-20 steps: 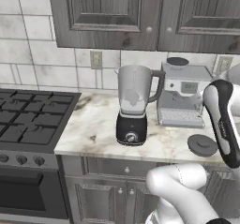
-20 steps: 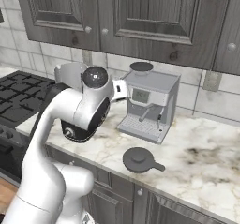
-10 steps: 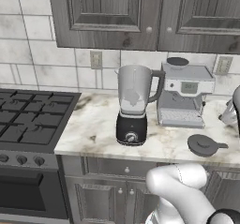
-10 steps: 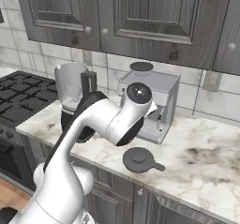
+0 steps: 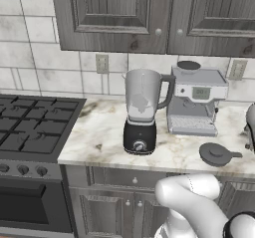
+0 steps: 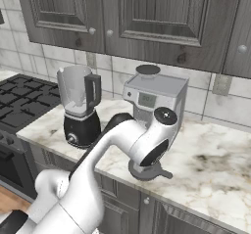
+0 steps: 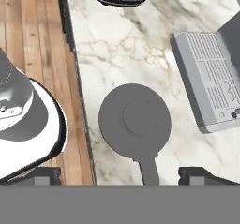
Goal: Grab the lemon wedge and garlic from the fridge, place them in the blender, close the lid, and turn on the blender to create a marinade.
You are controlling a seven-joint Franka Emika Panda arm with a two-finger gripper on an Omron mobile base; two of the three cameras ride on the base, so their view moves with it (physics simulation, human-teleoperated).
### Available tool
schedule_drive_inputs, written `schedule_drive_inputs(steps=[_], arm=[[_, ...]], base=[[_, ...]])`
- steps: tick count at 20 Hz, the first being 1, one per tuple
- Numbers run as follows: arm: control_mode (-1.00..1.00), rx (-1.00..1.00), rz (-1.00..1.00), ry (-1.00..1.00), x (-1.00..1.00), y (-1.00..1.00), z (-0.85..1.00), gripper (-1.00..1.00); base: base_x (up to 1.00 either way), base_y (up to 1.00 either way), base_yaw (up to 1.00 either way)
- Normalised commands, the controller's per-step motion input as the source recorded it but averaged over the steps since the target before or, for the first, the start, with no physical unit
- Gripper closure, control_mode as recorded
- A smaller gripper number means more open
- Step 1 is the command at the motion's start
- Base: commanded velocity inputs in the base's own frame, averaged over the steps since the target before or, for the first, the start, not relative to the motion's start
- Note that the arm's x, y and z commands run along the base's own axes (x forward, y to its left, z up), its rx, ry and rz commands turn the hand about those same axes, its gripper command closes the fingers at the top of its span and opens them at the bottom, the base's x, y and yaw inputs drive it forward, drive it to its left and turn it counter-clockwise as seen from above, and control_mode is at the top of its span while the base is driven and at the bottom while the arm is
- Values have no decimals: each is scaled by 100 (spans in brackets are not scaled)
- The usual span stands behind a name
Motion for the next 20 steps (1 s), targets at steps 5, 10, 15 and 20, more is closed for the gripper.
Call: schedule_drive_inputs(steps=[5,10,15,20], arm=[[-100,-2,25,0,0,-48,-53,-100],[-100,0,18,0,2,-17,-30,-100],[-100,0,13,4,17,0,-7,-100],[-100,0,7,10,27,0,-17,-100]], base=[[0,0,0],[0,0,0],[0,0,0],[0,0,0]])
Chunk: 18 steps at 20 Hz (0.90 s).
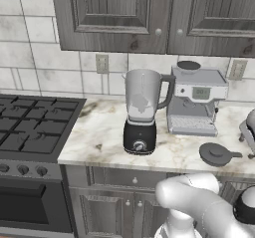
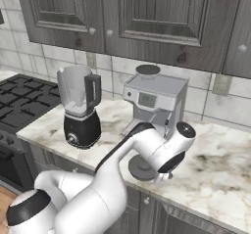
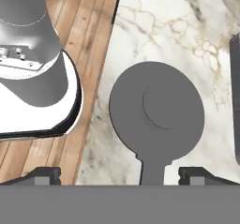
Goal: Grab the lemon wedge and garlic from the fridge, place them in the blender, close the lid, and turn on the blender to create a marinade.
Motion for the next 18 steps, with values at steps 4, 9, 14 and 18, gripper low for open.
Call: schedule_drive_inputs(steps=[4,9,14,18], arm=[[-100,0,2,7,20,0,-25,-100],[-100,1,0,1,15,0,-21,-100],[-100,2,0,0,17,-1,-26,-100],[-100,2,0,0,19,-10,-33,-100]], base=[[0,0,0],[0,0,0],[0,0,0],[0,0,0]])
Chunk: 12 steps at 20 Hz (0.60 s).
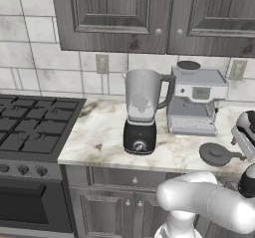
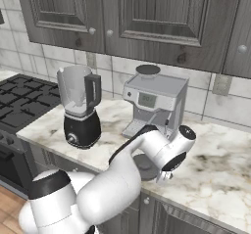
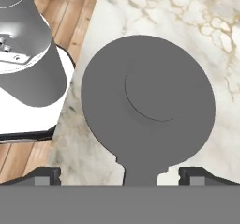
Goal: Grab the lemon wedge and garlic from the fridge, place them in the blender, close the lid, and turn on the blender to create a marinade.
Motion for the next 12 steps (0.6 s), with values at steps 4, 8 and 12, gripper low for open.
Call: schedule_drive_inputs(steps=[4,8,12], arm=[[-100,3,0,0,20,-19,-27,-100],[-100,3,0,0,22,-18,-20,-100],[-100,1,0,1,23,-8,-20,-100]], base=[[0,0,0],[0,0,0],[0,0,0]])
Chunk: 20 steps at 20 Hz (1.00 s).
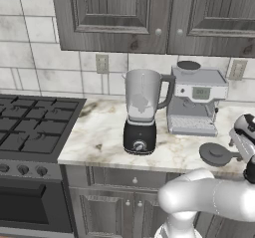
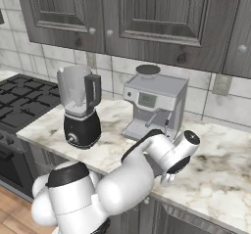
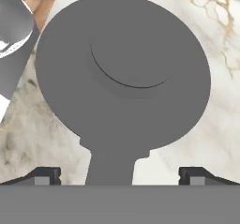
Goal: Grab the lemon wedge and garlic from the fridge, place them in the blender, close the lid, and turn on the blender to create a marinade.
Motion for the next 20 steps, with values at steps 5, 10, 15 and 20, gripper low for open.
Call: schedule_drive_inputs(steps=[5,10,15,20], arm=[[-100,0,0,2,22,0,-21,-100],[-100,0,0,3,22,0,-24,-100],[-100,0,0,2,15,2,-27,-100],[-100,-1,0,0,3,19,-30,-100]], base=[[0,0,0],[0,0,0],[0,0,0],[0,0,0]])
